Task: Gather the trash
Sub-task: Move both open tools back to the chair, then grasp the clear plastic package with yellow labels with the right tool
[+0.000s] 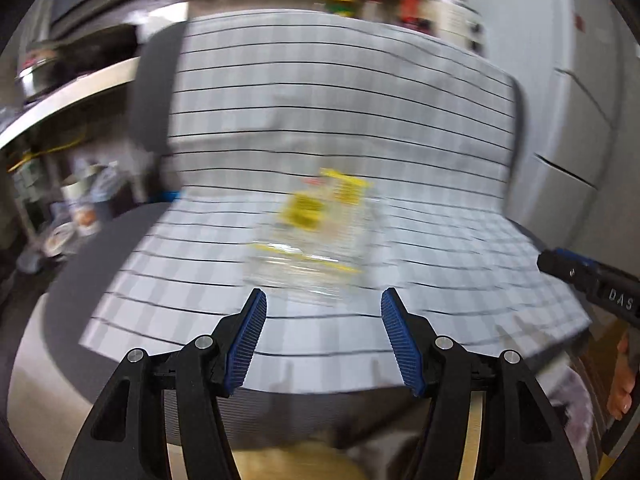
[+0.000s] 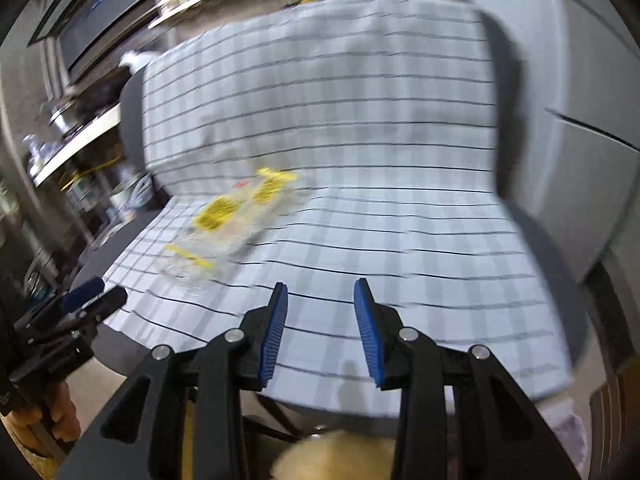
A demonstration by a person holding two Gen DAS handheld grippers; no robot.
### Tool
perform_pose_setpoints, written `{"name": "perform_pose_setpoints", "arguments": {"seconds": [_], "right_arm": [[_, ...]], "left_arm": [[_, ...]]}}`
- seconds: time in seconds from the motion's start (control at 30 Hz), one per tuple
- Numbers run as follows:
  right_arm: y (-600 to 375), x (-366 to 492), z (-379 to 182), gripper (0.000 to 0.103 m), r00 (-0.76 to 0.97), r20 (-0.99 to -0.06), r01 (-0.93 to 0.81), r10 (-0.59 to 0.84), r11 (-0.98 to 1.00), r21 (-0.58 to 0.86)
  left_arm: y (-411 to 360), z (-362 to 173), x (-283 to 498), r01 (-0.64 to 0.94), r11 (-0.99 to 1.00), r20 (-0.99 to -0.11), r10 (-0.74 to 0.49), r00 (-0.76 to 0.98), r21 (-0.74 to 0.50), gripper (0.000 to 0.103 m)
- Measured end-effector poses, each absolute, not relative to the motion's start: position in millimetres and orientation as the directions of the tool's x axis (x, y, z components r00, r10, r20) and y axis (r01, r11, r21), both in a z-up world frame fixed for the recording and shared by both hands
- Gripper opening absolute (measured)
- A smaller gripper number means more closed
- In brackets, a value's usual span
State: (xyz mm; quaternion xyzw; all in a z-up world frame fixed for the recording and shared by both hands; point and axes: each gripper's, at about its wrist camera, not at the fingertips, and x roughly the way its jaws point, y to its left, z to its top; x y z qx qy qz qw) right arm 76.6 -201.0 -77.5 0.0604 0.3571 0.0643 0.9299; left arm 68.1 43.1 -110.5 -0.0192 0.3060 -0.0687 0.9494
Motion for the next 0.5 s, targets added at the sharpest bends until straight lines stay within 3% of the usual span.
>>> {"name": "perform_pose_setpoints", "arguments": {"seconds": [0.23, 0.5], "right_arm": [[-126.3, 139.2, -109.4, 0.034, 0.65, -0.716, -0.166, 0.255, 0.967, 0.193], [-85.5, 185.1, -143.3, 0.034, 0.583, -0.776, -0.125, 0.241, 0.97, 0.208]], "left_arm": [[98.0, -120.2, 87.2, -0.019, 0.997, -0.593, -0.03, 0.805, -0.075, 0.061], [116.4, -132.2, 99.7, -0.058, 0.993, -0.617, -0.016, 0.787, -0.099, 0.061]]}}
